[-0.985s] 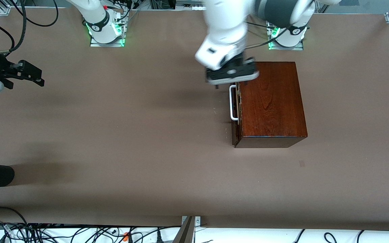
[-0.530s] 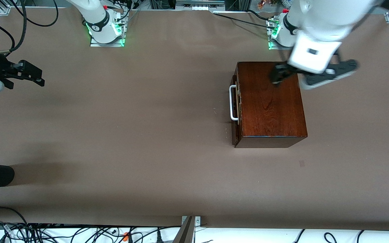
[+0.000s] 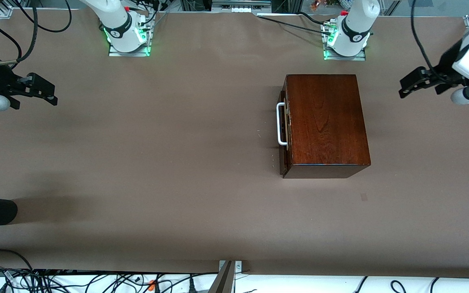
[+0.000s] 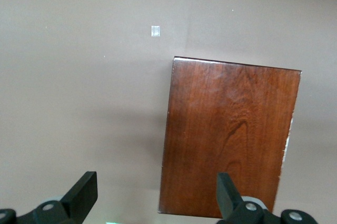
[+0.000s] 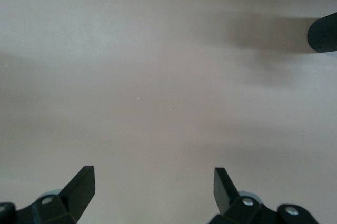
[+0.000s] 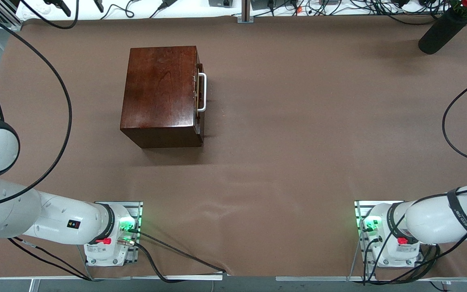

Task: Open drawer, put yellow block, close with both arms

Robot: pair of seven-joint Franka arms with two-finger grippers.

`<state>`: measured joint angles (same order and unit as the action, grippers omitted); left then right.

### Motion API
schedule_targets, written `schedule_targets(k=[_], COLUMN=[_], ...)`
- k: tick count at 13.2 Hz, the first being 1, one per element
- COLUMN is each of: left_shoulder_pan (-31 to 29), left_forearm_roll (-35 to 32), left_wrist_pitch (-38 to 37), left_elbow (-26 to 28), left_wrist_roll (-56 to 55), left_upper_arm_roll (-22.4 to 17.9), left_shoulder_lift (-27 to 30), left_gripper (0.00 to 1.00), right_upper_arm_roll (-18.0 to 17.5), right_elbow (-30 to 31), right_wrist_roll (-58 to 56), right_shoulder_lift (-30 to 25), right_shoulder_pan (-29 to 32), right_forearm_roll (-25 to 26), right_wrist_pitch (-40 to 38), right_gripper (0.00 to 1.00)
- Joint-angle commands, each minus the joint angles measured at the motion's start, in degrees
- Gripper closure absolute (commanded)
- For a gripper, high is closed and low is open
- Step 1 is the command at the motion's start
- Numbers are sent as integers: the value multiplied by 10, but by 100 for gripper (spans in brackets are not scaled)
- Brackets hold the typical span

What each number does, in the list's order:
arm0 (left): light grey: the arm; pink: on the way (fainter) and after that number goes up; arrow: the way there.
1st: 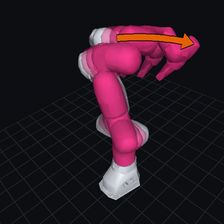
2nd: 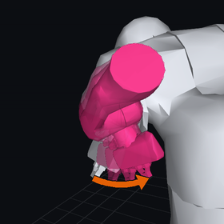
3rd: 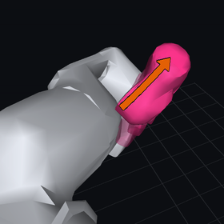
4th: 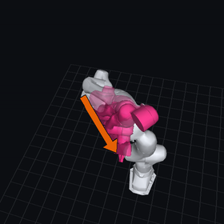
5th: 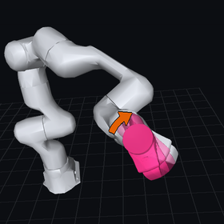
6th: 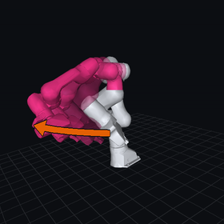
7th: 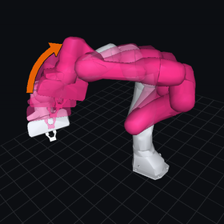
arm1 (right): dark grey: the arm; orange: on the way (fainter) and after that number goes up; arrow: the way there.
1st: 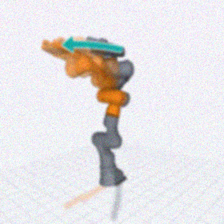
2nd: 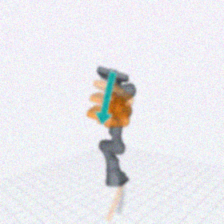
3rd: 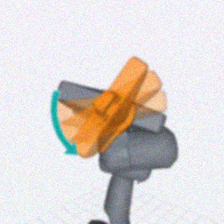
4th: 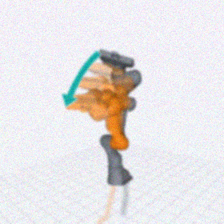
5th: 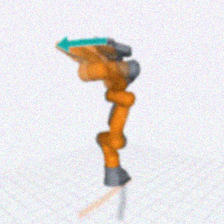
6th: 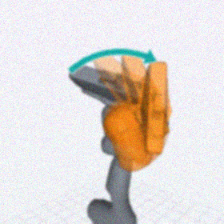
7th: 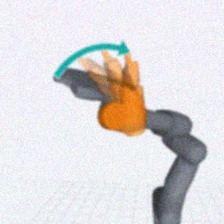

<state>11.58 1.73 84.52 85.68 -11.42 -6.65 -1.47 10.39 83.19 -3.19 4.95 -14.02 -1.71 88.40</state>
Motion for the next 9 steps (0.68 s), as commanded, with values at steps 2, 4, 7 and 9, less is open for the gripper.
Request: schedule_targets(k=[2,4,7,9], left_shoulder_pan=[-6,-6,-6,-6], left_forearm_roll=[13,10,6,4], left_wrist_pitch=[57,57,56,55], left_elbow=[70,58,54,53], left_wrist_roll=[32,32,32,32], left_upper_arm_roll=[-2,0,0,0], left_shoulder_lift=[29,25,23,23], left_gripper=[0,0,0,0], right_upper_arm_roll=[-1,0,-1,-1], right_elbow=[-3,-3,-3,-3], right_wrist_roll=[3,3,3,3], right_shoulder_lift=[-1,-1,-1,-1], right_shoulder_pan=[-8,-8,-8,-8], right_forearm_roll=[6,6,6,6], right_wrist_pitch=[2,2,2,2], right_gripper=[0,0,0,0])
